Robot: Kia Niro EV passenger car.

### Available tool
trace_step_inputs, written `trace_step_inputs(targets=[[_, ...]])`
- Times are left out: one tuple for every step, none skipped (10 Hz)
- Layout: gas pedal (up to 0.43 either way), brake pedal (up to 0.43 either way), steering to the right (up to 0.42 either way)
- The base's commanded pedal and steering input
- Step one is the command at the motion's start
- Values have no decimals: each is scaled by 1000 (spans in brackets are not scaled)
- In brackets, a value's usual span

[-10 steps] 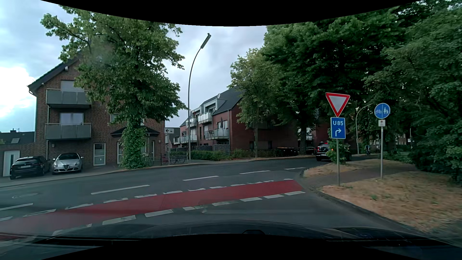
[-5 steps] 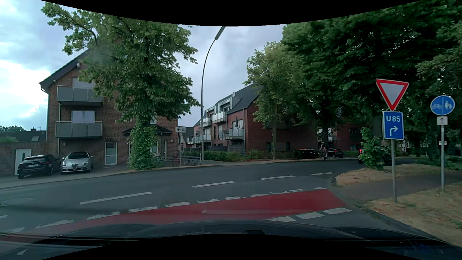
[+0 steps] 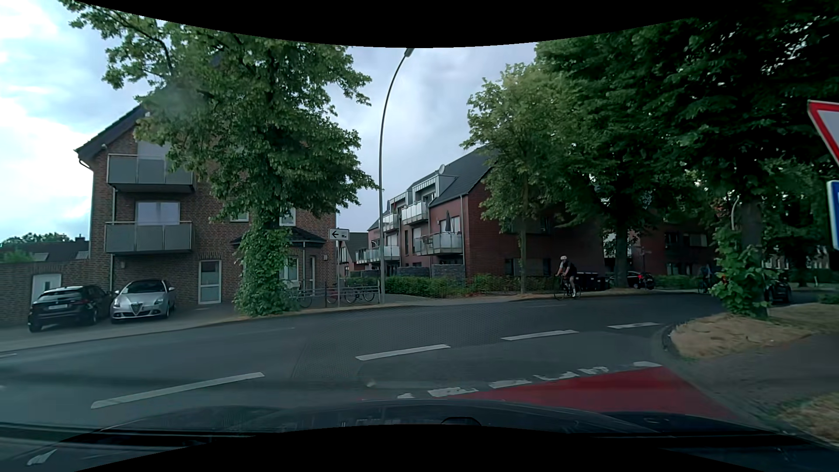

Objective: Follow the waypoints while adhering to traffic rules and regulations

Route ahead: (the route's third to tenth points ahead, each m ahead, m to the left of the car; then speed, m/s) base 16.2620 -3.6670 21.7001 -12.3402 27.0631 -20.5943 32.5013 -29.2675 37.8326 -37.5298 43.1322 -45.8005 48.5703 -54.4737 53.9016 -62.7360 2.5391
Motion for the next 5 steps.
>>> trace_step_inputs(targets=[[0, 0, -86], [0, 0, -66], [59, 0, -35], [118, 0, -2], [169, 0, 34]])
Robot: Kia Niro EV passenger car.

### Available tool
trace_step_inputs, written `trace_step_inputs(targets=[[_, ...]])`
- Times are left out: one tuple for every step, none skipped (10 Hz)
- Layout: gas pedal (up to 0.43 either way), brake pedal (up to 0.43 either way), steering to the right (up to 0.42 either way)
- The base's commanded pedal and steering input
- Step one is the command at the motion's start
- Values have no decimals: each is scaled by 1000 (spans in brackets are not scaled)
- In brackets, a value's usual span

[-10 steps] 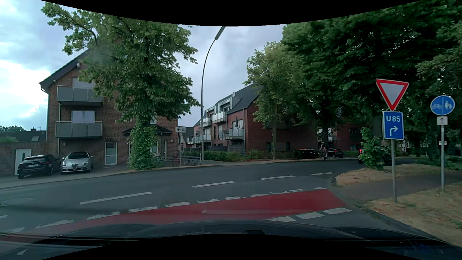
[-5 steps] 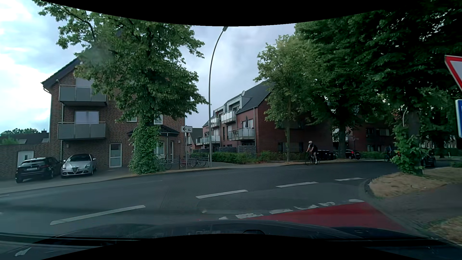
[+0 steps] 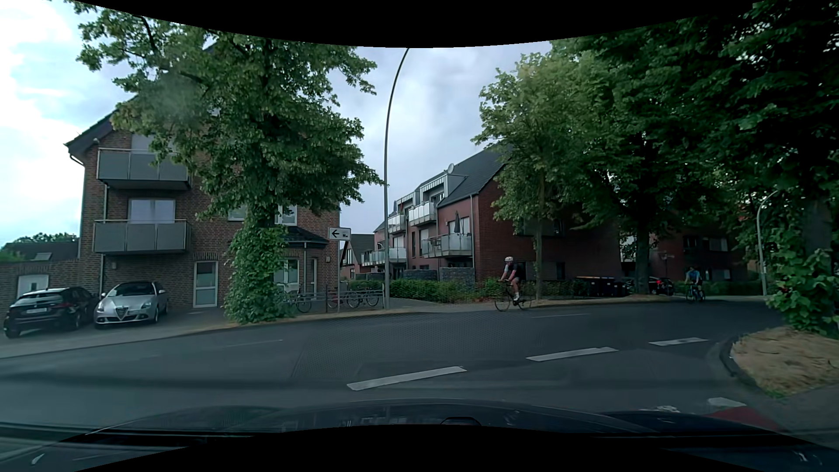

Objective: Follow the waypoints while adhering to traffic rules and regulations

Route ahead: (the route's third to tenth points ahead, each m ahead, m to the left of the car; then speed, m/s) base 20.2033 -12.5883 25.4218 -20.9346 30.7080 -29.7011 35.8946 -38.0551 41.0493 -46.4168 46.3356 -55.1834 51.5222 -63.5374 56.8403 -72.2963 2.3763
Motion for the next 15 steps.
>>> trace_step_inputs(targets=[[177, 0, 80], [209, 0, 132], [240, 0, 183], [248, 0, 217], [248, 0, 255], [260, 0, 285], [260, 0, 306], [268, 0, 317], [268, 0, 326], [268, 0, 332], [268, 0, 338], [268, 0, 349], [299, 0, 362], [311, 0, 370], [311, 0, 373]])
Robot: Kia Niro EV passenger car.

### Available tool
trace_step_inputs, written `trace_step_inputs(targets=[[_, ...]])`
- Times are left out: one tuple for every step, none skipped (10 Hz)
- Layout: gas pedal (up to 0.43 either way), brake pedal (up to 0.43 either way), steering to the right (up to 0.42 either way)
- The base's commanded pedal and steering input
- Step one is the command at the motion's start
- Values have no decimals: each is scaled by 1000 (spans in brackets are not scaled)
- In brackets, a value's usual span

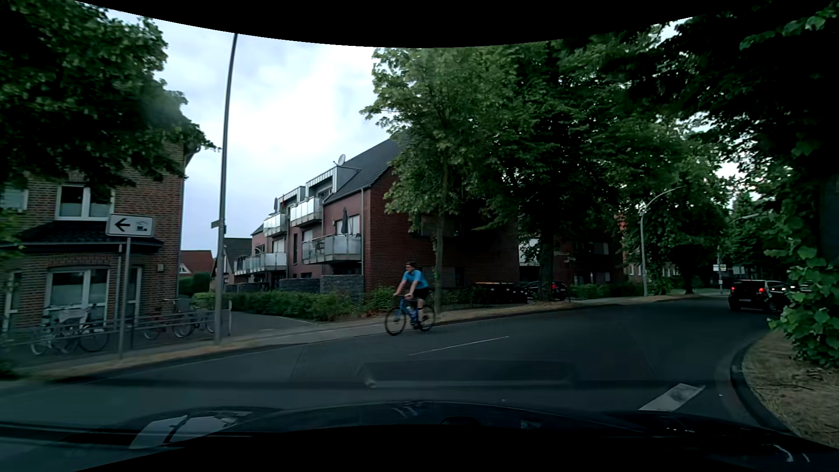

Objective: Follow the waypoints while adhering to traffic rules and regulations

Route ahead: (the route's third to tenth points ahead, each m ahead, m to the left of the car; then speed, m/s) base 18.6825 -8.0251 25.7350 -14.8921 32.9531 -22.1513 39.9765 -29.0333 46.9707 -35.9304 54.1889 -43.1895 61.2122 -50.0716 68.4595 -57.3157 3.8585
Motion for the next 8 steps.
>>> trace_step_inputs(targets=[[311, 0, 369], [311, 0, 366], [299, 0, 363], [299, 0, 363], [299, 0, 362], [299, 0, 350], [299, 0, 323], [299, 0, 282]])
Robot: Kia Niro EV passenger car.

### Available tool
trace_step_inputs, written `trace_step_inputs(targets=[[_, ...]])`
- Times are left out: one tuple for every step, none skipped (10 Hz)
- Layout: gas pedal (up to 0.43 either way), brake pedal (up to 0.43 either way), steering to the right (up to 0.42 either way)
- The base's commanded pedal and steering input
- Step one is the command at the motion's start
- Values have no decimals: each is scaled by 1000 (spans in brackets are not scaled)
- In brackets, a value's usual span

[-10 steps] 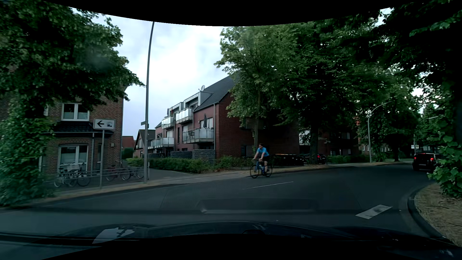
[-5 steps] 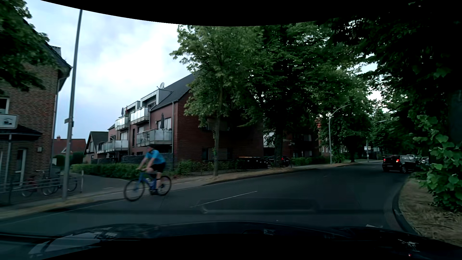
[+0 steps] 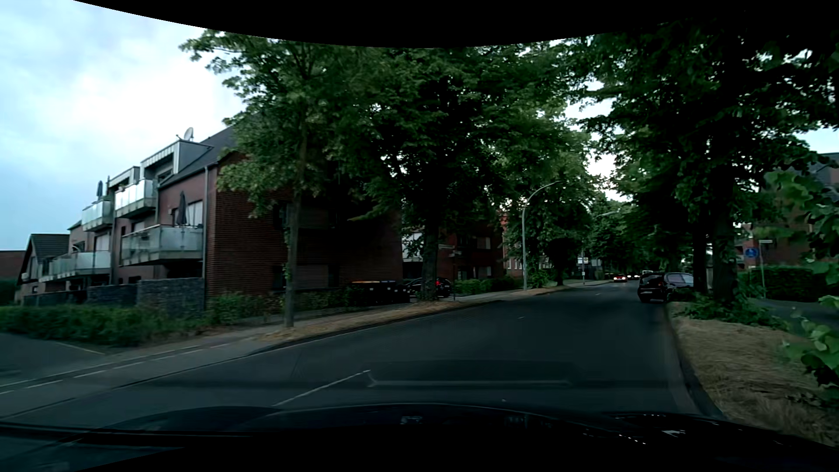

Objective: Follow the waypoints while adhering to traffic rules and regulations

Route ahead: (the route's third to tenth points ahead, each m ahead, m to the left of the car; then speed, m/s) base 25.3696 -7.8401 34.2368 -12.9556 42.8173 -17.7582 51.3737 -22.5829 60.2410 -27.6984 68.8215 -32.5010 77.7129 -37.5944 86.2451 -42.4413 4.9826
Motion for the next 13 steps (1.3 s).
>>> trace_step_inputs(targets=[[299, 0, 255], [311, 0, 237], [311, 0, 236], [319, 0, 235], [331, 0, 234], [331, 0, 231], [331, 0, 223], [331, 0, 211], [331, 0, 196], [331, 0, 183], [331, 0, 172], [331, 0, 161], [331, 0, 141]])
